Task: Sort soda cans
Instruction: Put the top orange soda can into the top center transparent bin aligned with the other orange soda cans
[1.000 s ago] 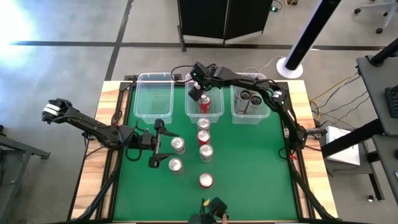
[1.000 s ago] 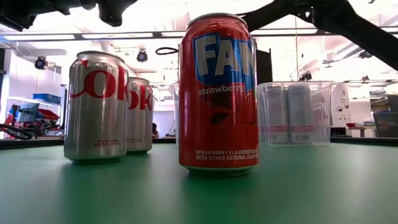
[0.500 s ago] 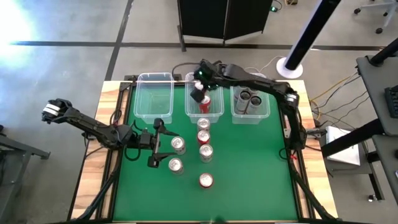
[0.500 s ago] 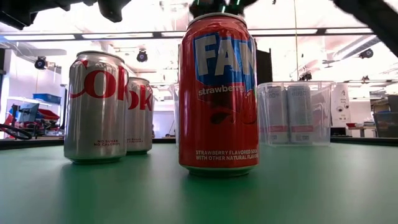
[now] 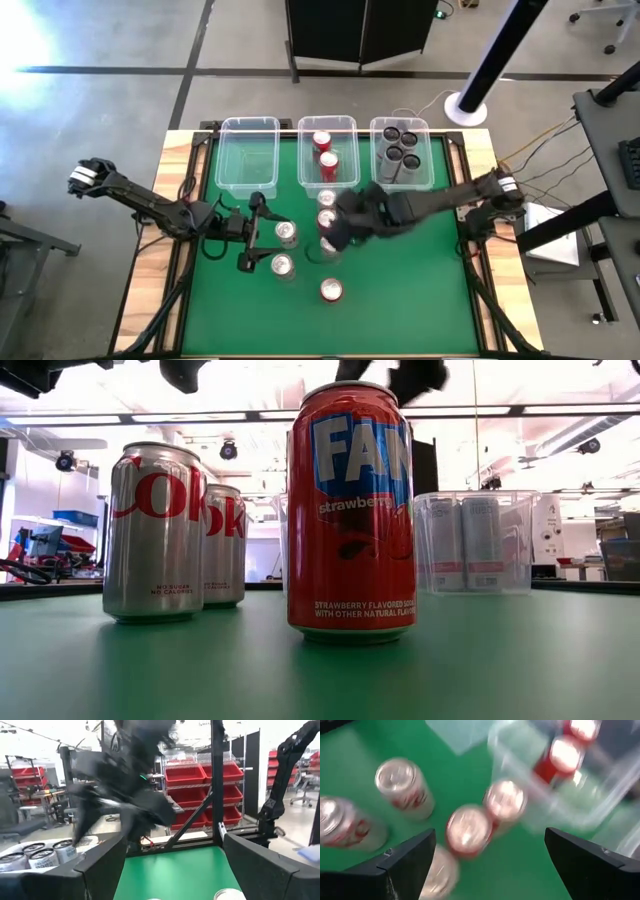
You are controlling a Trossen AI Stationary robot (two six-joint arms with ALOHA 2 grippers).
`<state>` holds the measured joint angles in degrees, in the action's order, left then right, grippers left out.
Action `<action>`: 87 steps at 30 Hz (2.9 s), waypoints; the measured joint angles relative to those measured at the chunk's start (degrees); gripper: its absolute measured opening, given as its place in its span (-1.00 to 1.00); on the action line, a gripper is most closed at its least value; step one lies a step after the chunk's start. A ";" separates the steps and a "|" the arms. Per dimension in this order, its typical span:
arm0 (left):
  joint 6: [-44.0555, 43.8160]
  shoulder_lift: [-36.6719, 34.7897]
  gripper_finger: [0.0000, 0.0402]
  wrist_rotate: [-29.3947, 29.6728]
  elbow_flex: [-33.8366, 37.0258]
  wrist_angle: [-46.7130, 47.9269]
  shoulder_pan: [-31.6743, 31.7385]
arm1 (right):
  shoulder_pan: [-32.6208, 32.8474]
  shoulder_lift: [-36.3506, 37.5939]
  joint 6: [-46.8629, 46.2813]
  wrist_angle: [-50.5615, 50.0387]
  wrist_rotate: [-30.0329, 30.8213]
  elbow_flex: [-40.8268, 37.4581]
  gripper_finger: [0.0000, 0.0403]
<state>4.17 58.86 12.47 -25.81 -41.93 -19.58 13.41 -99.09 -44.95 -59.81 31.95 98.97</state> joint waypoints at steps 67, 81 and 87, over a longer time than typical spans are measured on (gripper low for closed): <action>4.96 0.30 0.57 0.48 -0.80 1.33 -0.19 | -7.90 -13.64 -11.22 20.29 -14.87 -8.01 0.59; 4.76 0.30 0.57 0.48 -0.78 1.83 -0.19 | -7.81 -13.53 -9.92 19.93 -15.68 -7.20 0.81; 5.19 0.30 0.57 0.48 -0.78 1.86 -0.19 | -7.80 -13.53 -8.93 19.95 -15.40 -7.14 0.50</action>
<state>9.36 59.16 12.95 -26.59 -40.07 -19.77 5.62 -112.62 -53.88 -39.86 16.55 91.83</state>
